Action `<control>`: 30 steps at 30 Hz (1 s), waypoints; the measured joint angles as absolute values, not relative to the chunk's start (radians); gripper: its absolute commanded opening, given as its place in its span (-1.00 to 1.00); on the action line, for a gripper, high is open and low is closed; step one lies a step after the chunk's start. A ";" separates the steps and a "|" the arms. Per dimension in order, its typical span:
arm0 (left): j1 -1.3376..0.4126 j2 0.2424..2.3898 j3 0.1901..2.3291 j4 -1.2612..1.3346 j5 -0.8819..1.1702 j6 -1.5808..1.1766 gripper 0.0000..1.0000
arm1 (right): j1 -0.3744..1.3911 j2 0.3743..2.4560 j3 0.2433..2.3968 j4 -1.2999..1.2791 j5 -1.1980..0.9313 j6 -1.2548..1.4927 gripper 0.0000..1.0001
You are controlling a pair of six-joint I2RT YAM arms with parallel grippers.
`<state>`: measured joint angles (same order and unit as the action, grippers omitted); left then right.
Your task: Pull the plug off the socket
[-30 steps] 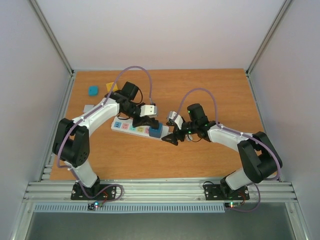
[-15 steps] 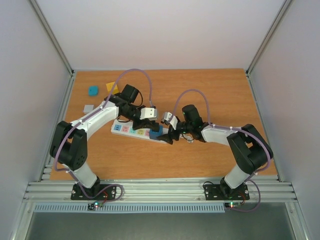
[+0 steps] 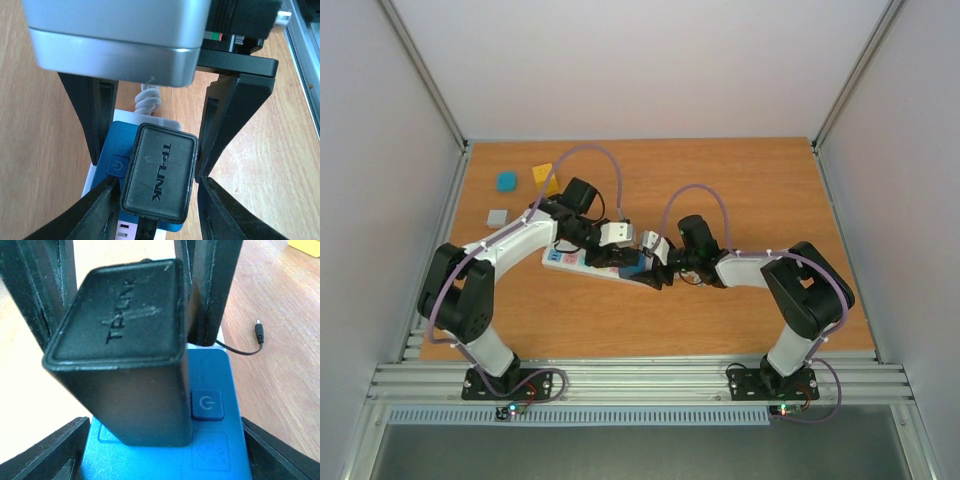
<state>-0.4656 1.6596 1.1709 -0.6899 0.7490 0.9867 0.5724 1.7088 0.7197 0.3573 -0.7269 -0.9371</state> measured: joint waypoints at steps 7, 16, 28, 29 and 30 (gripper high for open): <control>-0.466 1.636 1.122 -0.622 0.752 0.955 -0.36 | 0.572 1.711 0.712 0.376 -0.724 -0.941 0.23; -0.465 1.632 1.122 -0.603 0.754 0.935 -0.63 | 0.573 1.715 0.698 0.406 -0.738 -0.944 -0.06; -0.465 1.643 1.163 -0.697 0.758 0.950 -0.70 | 0.577 1.716 0.685 0.434 -0.752 -0.938 -0.20; -0.465 1.643 1.163 -0.696 0.757 0.952 -0.70 | 0.577 1.716 0.685 0.434 -0.751 -0.937 -0.21; -0.465 1.642 1.163 -0.696 0.755 0.954 -0.70 | 0.577 1.716 0.685 0.434 -0.751 -0.936 -0.22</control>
<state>-0.4652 1.6424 1.1629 -0.6956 0.7551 0.9539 0.5770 1.7164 0.6846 0.4335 -0.7513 -0.9363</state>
